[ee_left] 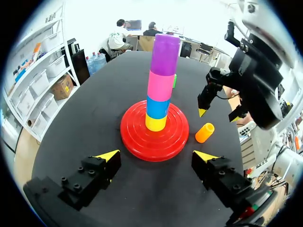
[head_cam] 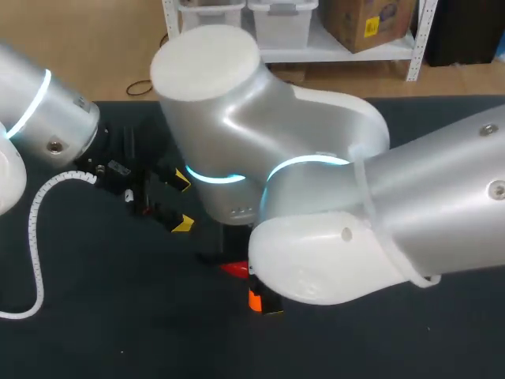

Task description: Pick up and stack the cylinders on the red base in this order: pink,purple,orange,green

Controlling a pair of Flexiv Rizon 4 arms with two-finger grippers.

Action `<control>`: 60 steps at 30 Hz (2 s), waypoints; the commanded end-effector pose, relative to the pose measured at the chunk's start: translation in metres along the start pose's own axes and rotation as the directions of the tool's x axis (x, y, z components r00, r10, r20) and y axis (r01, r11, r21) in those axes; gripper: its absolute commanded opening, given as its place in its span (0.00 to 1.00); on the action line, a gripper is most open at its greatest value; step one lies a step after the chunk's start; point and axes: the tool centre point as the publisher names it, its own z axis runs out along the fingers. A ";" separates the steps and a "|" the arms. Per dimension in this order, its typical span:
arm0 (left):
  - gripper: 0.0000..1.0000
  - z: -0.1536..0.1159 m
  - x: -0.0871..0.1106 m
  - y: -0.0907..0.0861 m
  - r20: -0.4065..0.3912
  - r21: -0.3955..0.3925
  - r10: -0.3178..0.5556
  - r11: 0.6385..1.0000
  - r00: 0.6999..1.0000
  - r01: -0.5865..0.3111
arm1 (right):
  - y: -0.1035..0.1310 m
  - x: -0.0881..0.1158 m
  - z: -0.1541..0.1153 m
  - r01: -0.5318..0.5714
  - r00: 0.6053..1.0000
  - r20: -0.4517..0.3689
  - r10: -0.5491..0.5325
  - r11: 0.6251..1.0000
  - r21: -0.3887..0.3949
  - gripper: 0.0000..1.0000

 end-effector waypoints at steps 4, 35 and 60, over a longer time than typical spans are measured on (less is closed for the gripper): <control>1.00 0.000 0.000 0.001 -0.004 0.001 -0.001 1.000 1.000 0.001 | -0.001 -0.005 0.010 -0.002 1.000 -0.005 0.003 1.000 0.014 1.00; 1.00 0.000 0.000 0.001 -0.004 0.001 -0.001 1.000 1.000 0.001 | -0.007 -0.012 0.021 -0.053 0.997 0.050 0.052 0.998 0.036 0.76; 1.00 0.000 0.000 0.001 -0.004 0.001 -0.001 1.000 1.000 0.001 | -0.006 -0.020 0.022 -0.052 0.997 0.056 0.049 0.997 0.049 0.22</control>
